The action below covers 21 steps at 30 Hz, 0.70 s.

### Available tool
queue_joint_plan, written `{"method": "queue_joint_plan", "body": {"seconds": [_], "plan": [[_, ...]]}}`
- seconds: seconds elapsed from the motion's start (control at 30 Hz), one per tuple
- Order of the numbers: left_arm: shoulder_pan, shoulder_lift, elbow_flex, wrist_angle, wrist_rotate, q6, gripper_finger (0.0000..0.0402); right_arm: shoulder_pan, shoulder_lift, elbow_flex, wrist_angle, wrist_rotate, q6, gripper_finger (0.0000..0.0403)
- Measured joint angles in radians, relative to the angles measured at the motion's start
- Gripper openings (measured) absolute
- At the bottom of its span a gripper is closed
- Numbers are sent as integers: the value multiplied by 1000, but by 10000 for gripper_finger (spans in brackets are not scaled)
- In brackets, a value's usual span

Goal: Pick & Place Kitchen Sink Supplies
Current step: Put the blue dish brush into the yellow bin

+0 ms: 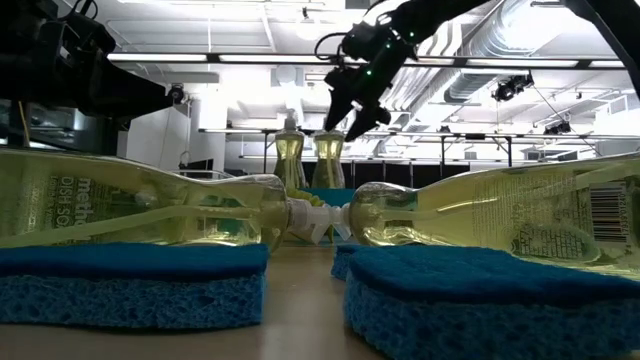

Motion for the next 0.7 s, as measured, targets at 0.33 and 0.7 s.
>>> {"method": "queue_joint_plan", "body": {"seconds": [0.33, 0.7], "plan": [[0, 0, 0, 0, 0, 0, 154, 19, -52, 0, -171, 26, 69, 346], [0, 0, 0, 0, 0, 0, 154, 42, -121, 0, -471, 41, 217, 346]]}}
